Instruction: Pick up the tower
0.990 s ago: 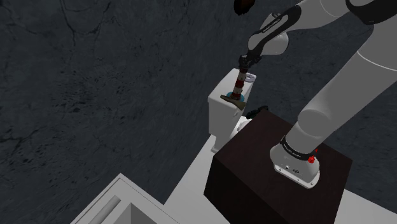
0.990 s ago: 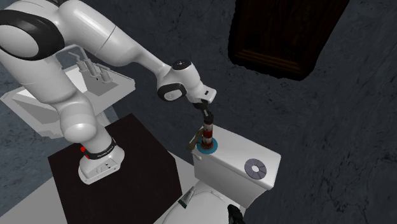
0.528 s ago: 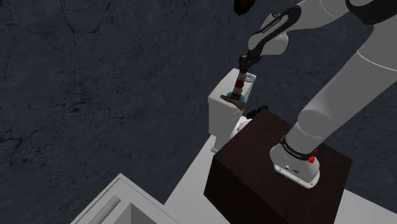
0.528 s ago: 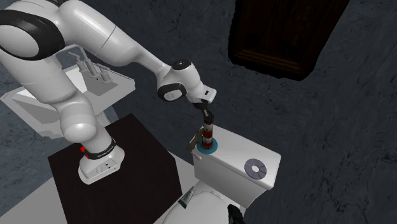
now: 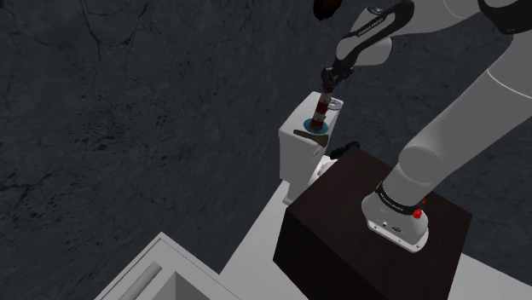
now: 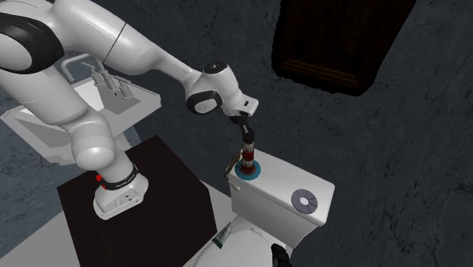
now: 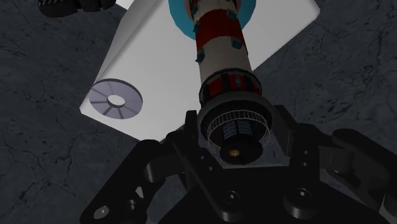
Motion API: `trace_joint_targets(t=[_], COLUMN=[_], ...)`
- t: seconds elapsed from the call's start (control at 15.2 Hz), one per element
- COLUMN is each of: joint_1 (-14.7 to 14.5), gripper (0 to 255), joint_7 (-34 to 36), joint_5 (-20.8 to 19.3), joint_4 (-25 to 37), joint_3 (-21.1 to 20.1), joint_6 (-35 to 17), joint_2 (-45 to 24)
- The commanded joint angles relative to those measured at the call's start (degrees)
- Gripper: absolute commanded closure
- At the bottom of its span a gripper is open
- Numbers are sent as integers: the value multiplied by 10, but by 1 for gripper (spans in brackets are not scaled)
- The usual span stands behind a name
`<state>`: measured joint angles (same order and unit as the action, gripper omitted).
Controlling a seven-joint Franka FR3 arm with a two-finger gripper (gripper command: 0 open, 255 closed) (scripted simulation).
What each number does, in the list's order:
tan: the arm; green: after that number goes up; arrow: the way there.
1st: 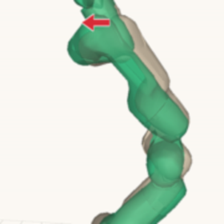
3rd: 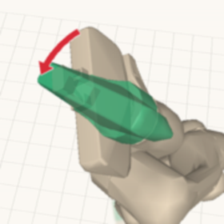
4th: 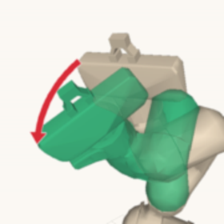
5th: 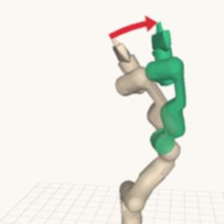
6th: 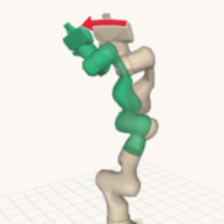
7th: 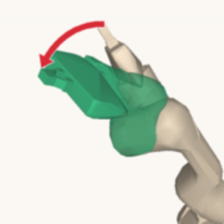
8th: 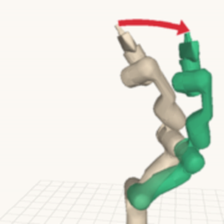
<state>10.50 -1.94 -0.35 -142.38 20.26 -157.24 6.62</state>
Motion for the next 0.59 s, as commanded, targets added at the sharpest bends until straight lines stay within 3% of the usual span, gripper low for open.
trace_joint_targets(t=[0.0, 0.53], joint_1=[3, 9], gripper=[255, 255], joint_7=[6, 22], joint_5=[-9, -29], joint_4=[6, 31], joint_3=[-1, -9], joint_6=[18, 79], joint_2=[13, 50])
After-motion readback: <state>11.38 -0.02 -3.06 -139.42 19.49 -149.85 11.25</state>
